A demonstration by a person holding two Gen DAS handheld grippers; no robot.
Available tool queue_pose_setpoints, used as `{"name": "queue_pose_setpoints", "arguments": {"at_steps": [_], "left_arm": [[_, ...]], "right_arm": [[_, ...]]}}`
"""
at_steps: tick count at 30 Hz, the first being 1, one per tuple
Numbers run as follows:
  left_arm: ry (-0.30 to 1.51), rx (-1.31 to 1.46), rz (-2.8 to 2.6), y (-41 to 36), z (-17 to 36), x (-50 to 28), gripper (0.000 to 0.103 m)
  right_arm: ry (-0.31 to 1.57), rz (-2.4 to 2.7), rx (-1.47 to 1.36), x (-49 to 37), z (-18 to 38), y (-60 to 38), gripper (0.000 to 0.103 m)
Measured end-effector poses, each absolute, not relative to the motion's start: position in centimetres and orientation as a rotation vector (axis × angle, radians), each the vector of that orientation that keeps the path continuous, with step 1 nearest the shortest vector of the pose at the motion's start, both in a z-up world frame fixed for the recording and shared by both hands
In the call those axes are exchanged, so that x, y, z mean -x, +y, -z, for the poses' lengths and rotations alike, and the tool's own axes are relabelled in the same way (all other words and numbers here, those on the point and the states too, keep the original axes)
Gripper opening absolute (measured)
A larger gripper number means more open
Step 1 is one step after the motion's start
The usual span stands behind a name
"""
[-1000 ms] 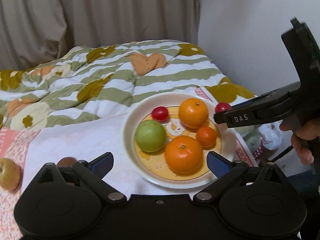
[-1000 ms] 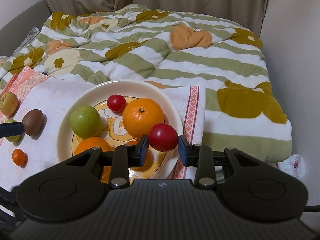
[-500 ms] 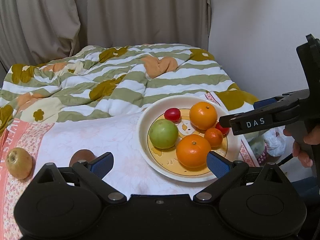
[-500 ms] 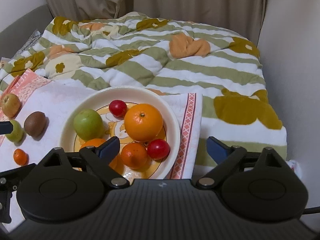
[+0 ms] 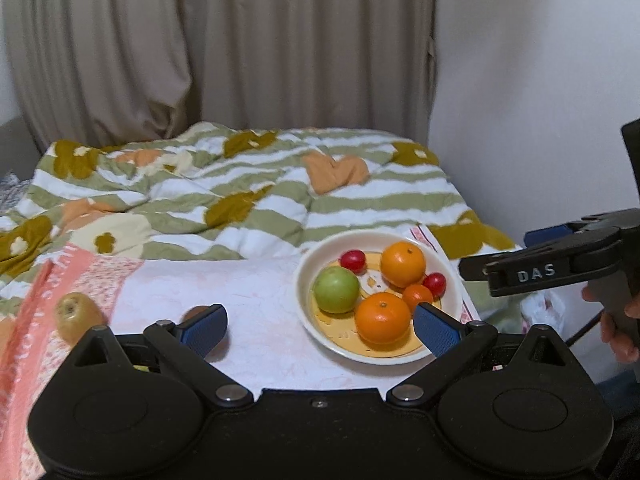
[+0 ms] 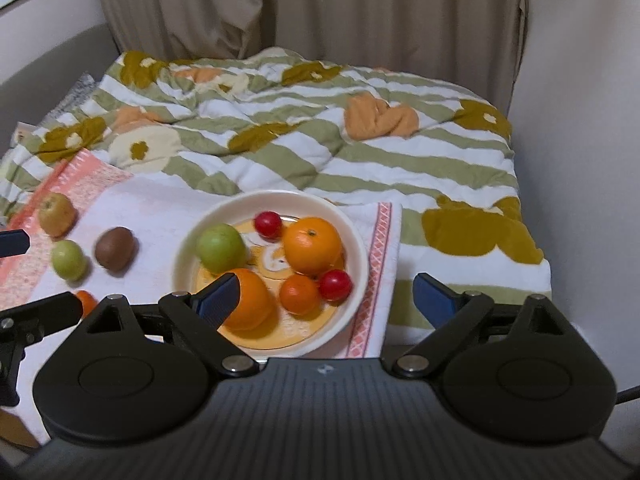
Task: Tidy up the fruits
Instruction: 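Open the left tool over the bowl while the right tool releases the tomato there, then withdraw both tools from the bowl toward the remaining loose fruit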
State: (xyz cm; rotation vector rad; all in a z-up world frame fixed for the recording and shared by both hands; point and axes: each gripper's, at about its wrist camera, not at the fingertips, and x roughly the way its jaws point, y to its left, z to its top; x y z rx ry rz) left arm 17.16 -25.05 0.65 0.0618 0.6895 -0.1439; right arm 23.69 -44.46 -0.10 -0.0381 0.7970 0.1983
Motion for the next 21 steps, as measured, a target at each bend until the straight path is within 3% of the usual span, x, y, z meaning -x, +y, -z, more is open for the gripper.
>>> {"name": "queue_pose_setpoints", "arguments": {"at_steps": [21], "left_arm": [[0.606,-0.038,-0.100,-8.9,-3.5,-10.5,0.101]], "right_arm": [[0.705,-0.237,0.039,-17.9,-4.7,-34.8,0.103]]}}
